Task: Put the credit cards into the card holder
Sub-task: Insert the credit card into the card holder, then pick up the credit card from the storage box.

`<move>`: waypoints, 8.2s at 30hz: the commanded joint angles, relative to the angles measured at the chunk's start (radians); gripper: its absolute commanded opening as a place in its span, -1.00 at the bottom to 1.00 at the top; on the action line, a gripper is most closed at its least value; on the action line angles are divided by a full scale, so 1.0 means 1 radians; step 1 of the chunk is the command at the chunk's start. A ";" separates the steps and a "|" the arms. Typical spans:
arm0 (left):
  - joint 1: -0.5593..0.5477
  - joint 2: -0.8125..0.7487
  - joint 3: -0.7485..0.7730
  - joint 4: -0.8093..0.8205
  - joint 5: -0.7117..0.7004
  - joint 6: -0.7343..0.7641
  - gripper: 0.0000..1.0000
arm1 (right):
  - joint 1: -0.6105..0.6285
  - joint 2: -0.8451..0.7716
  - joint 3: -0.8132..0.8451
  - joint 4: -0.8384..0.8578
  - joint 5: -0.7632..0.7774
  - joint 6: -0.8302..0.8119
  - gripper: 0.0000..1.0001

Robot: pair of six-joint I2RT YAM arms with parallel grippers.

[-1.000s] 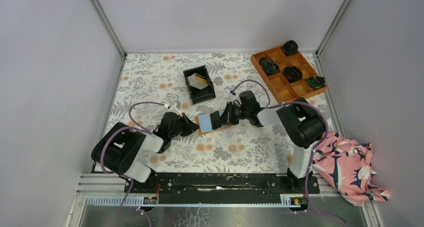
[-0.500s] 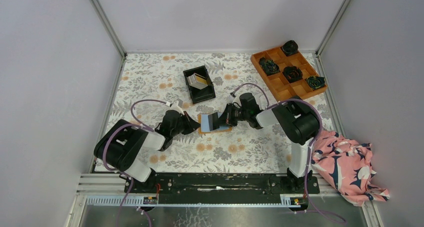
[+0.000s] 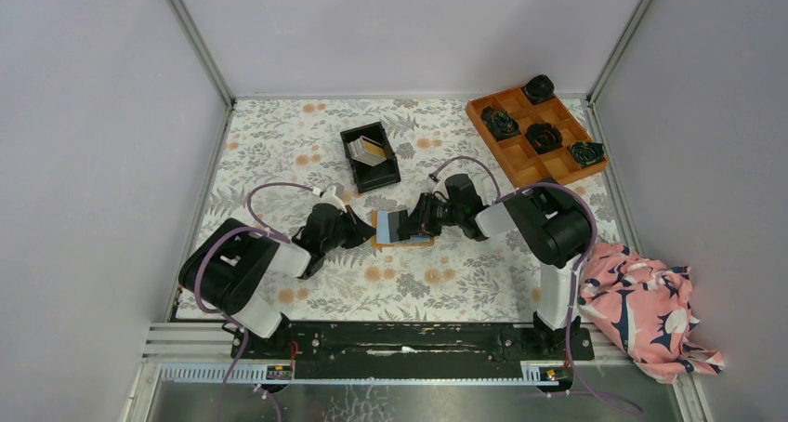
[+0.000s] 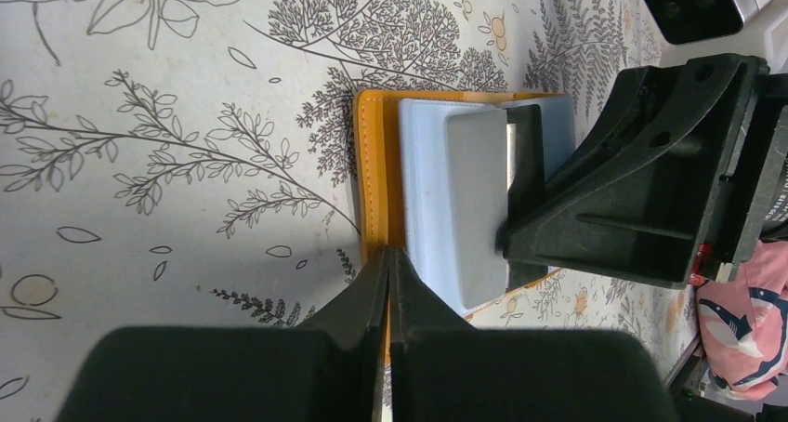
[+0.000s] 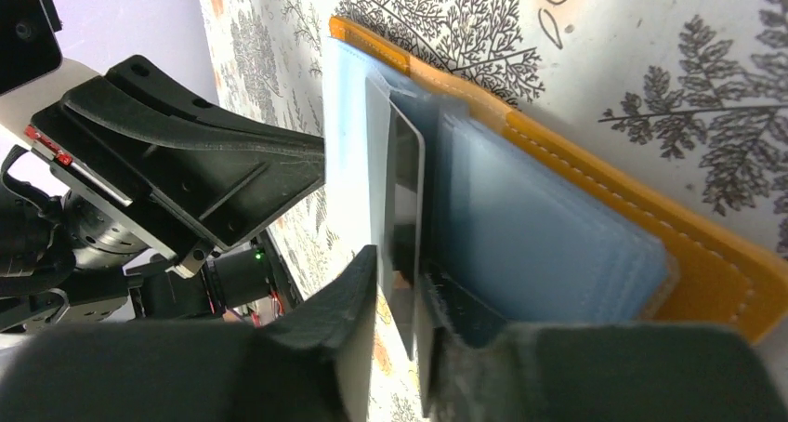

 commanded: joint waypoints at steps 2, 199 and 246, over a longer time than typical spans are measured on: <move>-0.024 0.044 -0.010 -0.085 -0.021 0.029 -1.00 | 0.009 -0.056 0.007 -0.111 0.046 -0.093 -0.29; 0.247 0.290 0.152 0.438 -0.045 -0.216 -0.69 | 0.101 0.612 1.657 -1.070 0.493 -0.754 0.07; 0.247 0.318 0.285 0.255 -0.060 -0.170 -0.66 | 0.156 0.461 1.584 -1.004 0.487 -0.759 -0.53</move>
